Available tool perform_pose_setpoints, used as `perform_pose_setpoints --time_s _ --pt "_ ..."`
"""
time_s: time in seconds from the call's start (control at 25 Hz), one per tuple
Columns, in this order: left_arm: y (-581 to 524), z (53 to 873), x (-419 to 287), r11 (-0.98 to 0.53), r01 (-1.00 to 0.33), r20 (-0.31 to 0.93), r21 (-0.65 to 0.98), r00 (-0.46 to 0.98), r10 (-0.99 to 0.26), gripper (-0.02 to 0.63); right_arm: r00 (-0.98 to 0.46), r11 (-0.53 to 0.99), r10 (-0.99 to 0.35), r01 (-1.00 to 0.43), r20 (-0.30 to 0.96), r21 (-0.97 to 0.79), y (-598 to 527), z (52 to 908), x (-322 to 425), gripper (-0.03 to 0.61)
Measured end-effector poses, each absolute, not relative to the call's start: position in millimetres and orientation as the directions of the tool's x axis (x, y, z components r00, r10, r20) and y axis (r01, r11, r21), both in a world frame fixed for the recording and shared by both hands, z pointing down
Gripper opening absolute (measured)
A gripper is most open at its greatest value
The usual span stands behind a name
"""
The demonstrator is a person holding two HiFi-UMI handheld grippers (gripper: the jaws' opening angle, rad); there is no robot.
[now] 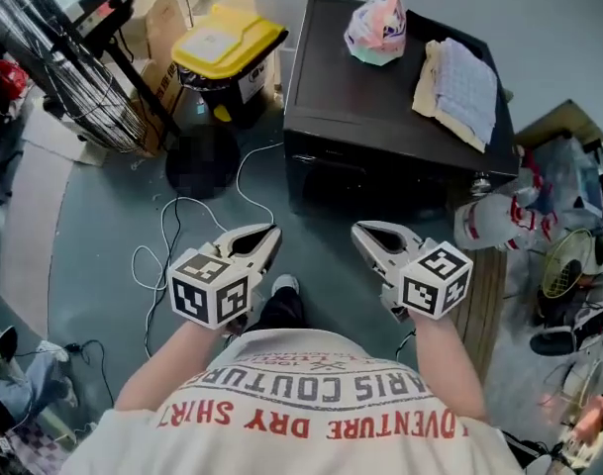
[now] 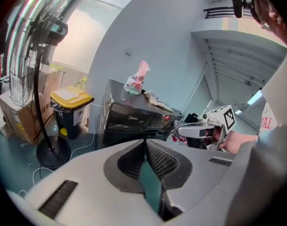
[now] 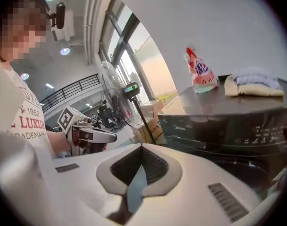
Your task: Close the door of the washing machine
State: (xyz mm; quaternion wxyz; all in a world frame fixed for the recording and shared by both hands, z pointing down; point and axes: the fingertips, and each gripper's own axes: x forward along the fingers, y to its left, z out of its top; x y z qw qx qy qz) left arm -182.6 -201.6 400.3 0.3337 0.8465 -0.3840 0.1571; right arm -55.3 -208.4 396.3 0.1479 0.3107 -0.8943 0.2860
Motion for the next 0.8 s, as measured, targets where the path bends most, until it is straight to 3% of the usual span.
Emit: perform_pose_setpoints --time_s 0.48,0.8 --pt "-98 251 -128 -0.669 -0.669 0.272 0.324 0.743 -0.611 0.038 -0.817 0.767 -0.554 -0.575 0.159 -0.284 -94 237 -24 0.020" --pt "-46 214 -104 -0.729 -0.629 0.192 0.271 0.777 -0.599 0.040 -0.784 0.756 -0.613 -0.617 0.094 -0.217 -43 205 -3 0.020"
